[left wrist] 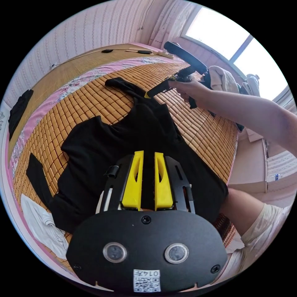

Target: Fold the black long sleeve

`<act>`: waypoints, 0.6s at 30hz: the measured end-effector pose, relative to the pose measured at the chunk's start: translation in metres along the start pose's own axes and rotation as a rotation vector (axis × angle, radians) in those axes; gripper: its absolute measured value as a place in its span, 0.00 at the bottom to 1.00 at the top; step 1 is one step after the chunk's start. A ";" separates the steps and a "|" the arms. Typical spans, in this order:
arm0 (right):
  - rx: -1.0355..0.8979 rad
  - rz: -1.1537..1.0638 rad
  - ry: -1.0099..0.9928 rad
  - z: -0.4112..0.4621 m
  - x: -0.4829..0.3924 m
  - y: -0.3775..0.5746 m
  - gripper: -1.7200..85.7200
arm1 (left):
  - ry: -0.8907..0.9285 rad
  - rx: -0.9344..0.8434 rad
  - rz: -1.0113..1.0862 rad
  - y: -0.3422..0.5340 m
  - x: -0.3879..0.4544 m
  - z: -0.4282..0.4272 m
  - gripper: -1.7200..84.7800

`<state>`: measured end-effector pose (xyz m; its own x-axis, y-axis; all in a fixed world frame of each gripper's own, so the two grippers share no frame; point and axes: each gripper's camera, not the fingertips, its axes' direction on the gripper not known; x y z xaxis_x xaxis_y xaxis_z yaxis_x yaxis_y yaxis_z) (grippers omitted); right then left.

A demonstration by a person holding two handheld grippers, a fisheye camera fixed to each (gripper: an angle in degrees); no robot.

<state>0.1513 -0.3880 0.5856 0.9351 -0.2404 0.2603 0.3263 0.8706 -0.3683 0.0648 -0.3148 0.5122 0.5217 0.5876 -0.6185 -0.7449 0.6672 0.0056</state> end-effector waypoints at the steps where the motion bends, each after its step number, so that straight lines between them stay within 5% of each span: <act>1: -0.035 0.028 0.005 0.006 0.007 0.000 0.07 | -0.002 -0.002 -0.006 -0.014 -0.006 0.007 0.09; 8: 0.277 0.269 0.055 -0.084 0.056 0.143 0.04 | 0.064 0.008 -0.062 -0.069 -0.023 0.044 0.09; 14: 0.004 0.494 0.099 -0.069 0.084 0.296 0.08 | 0.094 -0.065 0.019 -0.110 -0.004 0.089 0.09; 18: 0.046 0.606 0.073 -0.072 0.113 0.327 0.11 | 0.088 -0.088 0.060 -0.138 0.004 0.111 0.09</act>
<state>0.3738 -0.1611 0.4307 0.9601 0.2759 -0.0461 -0.2714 0.8788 -0.3926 0.2152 -0.3540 0.5961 0.4397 0.5798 -0.6859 -0.8091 0.5872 -0.0224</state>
